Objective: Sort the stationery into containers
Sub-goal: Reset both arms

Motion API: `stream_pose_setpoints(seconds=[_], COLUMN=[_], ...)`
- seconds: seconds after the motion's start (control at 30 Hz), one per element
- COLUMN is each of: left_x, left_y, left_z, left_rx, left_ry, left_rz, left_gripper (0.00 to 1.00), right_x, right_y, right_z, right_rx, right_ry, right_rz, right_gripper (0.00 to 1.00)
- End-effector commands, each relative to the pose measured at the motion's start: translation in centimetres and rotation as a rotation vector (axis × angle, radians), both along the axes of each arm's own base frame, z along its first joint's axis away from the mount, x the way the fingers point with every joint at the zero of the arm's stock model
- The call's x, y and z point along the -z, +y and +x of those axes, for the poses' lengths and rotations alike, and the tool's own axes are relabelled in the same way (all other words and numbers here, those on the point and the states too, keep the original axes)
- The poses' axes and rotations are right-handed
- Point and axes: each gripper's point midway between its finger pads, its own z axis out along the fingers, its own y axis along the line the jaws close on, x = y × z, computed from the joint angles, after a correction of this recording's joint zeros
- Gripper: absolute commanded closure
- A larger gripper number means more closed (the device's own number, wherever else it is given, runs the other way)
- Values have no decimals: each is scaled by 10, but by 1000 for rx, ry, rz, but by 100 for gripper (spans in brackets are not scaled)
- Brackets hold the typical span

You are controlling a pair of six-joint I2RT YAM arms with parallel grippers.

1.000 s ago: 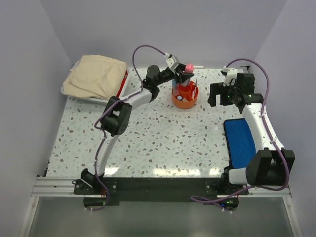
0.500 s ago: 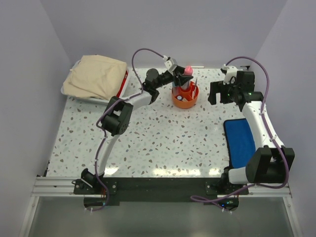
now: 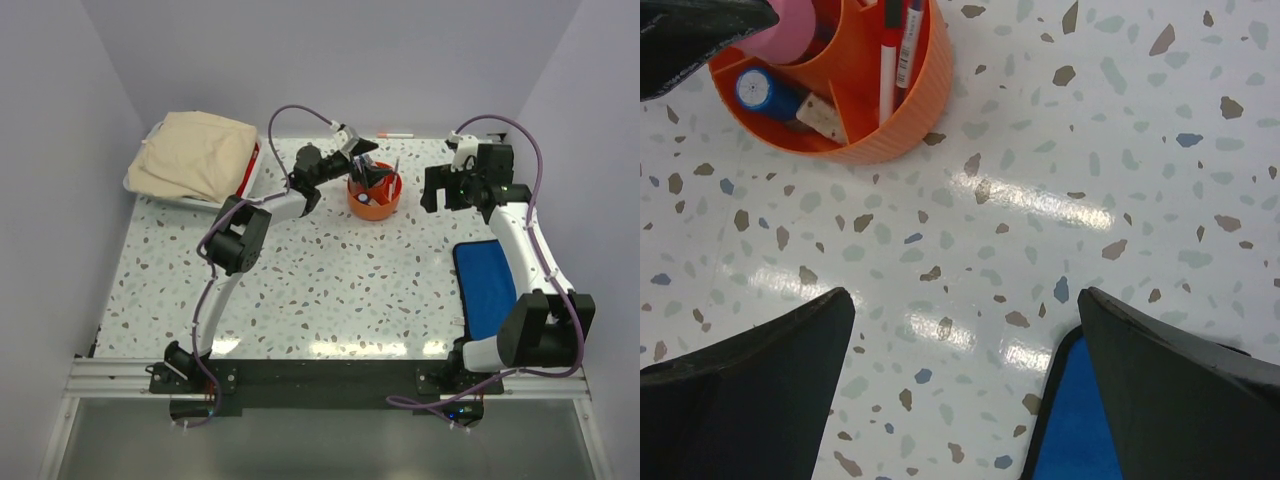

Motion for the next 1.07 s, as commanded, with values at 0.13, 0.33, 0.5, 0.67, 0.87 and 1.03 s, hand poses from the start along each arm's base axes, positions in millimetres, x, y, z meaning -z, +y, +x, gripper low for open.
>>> stream_pose_setpoints(seconds=[0.13, 0.33, 0.5, 0.67, 0.87, 1.03], left_x=[-119, -198, -164, -125, -103, -110], left_y=[22, 74, 152, 232, 242, 247], left_z=[-16, -34, -37, -57, -68, -66], left_rx=[-30, -132, -520, -762, -789, -813], left_ry=[-295, -375, -235, -28, 98, 81], left_rz=[-49, 2, 208, 266, 278, 287], left_gripper=[0, 0, 0, 0, 0, 0], right_x=[-28, -35, -44, -48, -53, -54], right_y=[2, -9, -39, -69, -72, -64], right_z=[22, 43, 47, 28, 9, 3], right_rx=[-11, 104, 393, 491, 515, 469], right_ry=[-84, -141, -209, -190, -170, -190], right_rz=[9, 27, 43, -103, -111, -83], right_gripper=[1, 1, 1, 1, 1, 1])
